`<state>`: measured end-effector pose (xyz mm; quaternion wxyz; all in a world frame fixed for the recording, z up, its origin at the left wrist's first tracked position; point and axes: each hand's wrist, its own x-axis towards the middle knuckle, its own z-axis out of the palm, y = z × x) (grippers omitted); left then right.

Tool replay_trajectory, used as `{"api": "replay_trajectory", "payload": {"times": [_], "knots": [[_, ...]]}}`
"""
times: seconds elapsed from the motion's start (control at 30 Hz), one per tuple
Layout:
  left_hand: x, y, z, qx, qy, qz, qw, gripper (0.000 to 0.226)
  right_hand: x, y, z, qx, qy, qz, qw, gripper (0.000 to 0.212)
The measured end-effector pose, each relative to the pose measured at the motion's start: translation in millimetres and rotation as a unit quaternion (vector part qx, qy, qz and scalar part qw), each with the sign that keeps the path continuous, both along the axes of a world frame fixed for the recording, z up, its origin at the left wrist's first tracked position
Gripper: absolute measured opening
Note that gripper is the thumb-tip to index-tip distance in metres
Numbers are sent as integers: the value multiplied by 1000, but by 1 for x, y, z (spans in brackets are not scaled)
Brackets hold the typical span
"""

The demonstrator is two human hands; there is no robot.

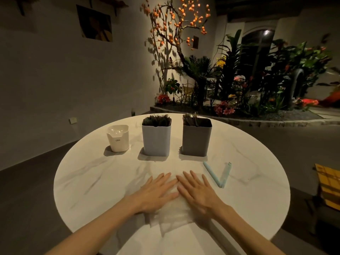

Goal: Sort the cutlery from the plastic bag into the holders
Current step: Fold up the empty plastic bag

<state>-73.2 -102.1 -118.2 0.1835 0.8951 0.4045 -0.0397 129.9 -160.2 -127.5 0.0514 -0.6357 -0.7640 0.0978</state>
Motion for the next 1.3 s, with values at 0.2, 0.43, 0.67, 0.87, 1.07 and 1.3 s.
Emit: {"api": "replay_trajectory", "payload": {"times": [0.2, 0.43, 0.67, 0.87, 1.07, 1.3], "knots": [[-2, 6, -9, 27, 25, -12, 999, 67, 18, 7, 15, 103, 168, -119, 973, 57], [9, 15, 7, 1, -81, 109, 991, 88, 84, 36, 35, 12, 68, -418, 906, 70], [16, 20, 21, -162, -162, 239, 944, 91, 93, 32, 23, 18, 117, -403, 907, 29], [23, 7, 42, -386, -412, 271, 779, 56, 72, -15, 72, 172, 315, -177, 916, 19], [39, -24, 62, -457, -467, 189, 733, 48, 64, -44, 81, 145, 317, -50, 936, 20], [75, -46, 55, -523, -444, 86, 723, 62, 103, -85, 59, 147, 356, -75, 920, 36]]}}
